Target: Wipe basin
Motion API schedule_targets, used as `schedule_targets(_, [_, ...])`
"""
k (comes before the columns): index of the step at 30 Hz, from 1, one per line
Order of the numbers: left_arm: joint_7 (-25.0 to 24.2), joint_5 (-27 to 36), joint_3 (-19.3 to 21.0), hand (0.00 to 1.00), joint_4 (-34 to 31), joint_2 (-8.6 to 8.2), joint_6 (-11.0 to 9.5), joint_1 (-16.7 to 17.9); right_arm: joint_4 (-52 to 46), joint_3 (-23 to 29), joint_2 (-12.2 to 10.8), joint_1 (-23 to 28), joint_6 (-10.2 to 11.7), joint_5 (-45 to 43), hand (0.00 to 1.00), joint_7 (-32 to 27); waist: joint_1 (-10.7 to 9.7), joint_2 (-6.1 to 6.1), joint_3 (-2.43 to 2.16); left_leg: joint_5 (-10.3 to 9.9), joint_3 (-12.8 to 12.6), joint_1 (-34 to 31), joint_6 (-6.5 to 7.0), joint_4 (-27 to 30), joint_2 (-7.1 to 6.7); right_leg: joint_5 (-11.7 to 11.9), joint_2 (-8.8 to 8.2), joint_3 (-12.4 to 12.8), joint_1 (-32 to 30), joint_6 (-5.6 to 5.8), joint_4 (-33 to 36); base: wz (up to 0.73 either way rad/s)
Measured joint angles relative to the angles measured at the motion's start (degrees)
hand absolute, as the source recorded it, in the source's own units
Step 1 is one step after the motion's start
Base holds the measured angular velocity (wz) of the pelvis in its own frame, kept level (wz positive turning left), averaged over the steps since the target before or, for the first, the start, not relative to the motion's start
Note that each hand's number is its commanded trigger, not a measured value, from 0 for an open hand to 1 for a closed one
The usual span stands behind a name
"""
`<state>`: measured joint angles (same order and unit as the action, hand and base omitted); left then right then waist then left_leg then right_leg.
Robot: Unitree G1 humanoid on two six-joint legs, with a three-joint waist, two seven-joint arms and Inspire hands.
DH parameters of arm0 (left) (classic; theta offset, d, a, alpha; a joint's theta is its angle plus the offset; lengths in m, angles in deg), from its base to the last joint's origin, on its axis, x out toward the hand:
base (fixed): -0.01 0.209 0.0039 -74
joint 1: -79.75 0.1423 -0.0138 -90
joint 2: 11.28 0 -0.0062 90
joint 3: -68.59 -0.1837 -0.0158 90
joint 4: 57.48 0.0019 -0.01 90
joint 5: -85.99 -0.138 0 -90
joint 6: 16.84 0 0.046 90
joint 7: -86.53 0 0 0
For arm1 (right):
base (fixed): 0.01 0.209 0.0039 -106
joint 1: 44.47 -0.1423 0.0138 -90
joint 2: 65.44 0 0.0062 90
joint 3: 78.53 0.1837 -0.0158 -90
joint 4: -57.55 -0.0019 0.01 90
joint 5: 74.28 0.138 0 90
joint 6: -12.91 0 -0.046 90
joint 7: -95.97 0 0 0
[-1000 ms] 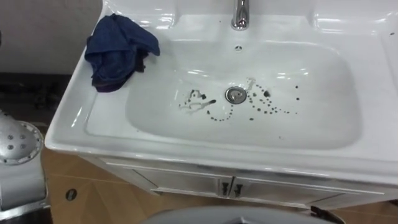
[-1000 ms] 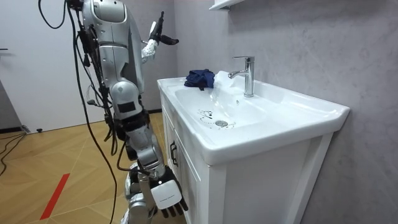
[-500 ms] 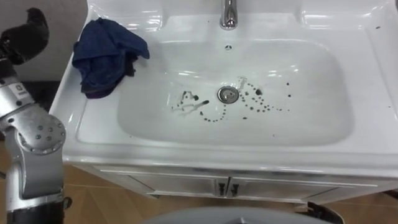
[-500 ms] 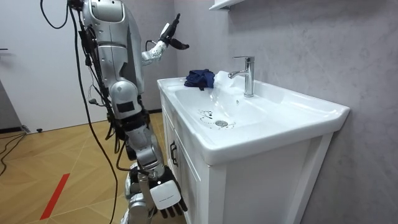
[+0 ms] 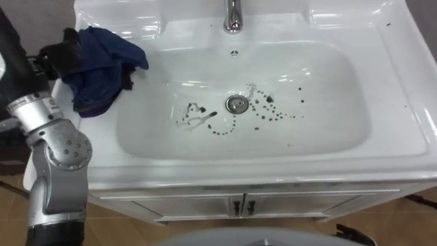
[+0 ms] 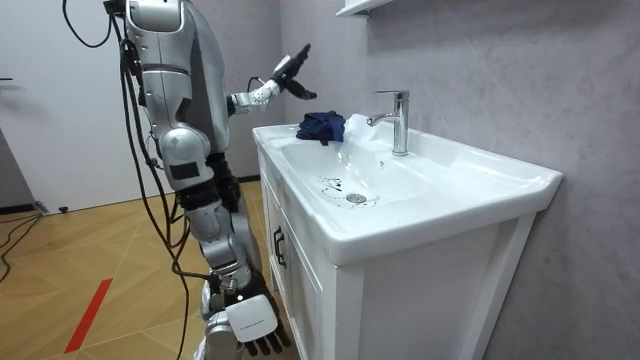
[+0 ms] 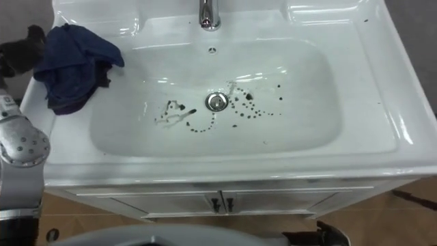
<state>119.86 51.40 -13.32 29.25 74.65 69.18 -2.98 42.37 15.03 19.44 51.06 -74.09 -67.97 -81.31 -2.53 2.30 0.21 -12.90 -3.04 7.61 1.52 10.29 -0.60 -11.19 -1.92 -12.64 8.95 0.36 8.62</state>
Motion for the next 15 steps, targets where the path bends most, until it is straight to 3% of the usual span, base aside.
schedule_targets(4, [-0.2,0.1,-2.6,0.00,2.4,0.00,0.2,-0.2,0.0,-0.1,0.0,0.0,0.0,0.0,0.00,0.0,-0.3,0.14,-0.08,0.0,-0.1,0.1,0.01,-0.4,0.07,0.1,0.08,0.4,0.0,-0.01,0.0,-0.01])
schedule_targets(15, [-0.2,0.1,-3.9,0.00,4.9,0.00,0.3,-0.2,0.0,0.0,0.0,0.0,-0.2,0.0,0.00,-0.2,-1.3,0.30,-0.15,0.0,-0.2,0.7,0.01,-0.7,0.07,0.2,0.16,0.9,0.1,-0.03,0.0,-0.01])
